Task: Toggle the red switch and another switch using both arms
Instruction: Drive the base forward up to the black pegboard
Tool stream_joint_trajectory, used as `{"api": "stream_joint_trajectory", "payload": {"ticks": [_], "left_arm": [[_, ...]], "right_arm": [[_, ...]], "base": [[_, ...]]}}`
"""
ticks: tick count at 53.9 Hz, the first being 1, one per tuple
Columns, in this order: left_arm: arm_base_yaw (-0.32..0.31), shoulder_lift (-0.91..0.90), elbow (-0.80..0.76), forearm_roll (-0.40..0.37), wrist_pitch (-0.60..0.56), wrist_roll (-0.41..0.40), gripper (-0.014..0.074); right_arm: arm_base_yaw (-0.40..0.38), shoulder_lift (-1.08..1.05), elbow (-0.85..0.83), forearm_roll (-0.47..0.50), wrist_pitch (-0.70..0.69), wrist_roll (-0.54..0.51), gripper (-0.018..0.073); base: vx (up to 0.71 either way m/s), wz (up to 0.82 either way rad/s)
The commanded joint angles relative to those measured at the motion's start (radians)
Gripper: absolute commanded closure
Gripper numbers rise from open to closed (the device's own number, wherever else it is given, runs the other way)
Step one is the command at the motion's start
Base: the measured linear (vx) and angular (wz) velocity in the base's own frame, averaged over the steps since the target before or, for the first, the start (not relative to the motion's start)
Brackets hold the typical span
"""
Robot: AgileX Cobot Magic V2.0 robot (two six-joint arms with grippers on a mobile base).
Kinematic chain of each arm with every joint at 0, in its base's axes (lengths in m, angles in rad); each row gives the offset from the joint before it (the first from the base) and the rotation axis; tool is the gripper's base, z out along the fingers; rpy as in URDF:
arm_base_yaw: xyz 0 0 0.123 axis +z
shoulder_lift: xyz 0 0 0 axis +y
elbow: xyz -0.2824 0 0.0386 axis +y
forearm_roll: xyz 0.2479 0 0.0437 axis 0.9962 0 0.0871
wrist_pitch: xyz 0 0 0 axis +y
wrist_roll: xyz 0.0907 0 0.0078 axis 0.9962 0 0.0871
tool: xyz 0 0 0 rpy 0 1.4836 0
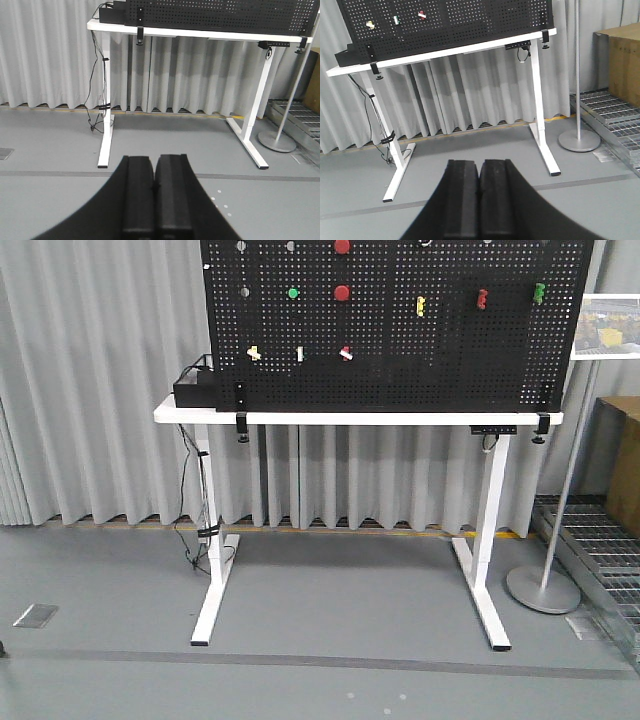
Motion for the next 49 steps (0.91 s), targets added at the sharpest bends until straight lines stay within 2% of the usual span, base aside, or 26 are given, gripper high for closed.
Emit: {"api": "stream_joint_trajectory", "payload": {"ticks": [1, 27, 49], "left_arm": [[0.001, -0.019, 0.020, -0.003, -0.079, -0.005, 0.0594], [0.001, -0.019, 0.020, -0.003, -0.079, -0.005, 0.0594], [0.001, -0.019, 0.020, -0.003, -0.079, -0.005, 0.0594]], "right_arm": [[-0.006, -0.012, 0.005, -0.003, -0.083, -0.007, 0.0566], [-0.006, -0.012, 0.005, -0.003, -0.083, -0.007, 0.0566], [-0.003, -0.012, 0.005, -0.003, -0.083, -0.007, 0.0566]], "base": [[0.00, 0.00], [0.04, 0.01], [0.21, 0.08]]}}
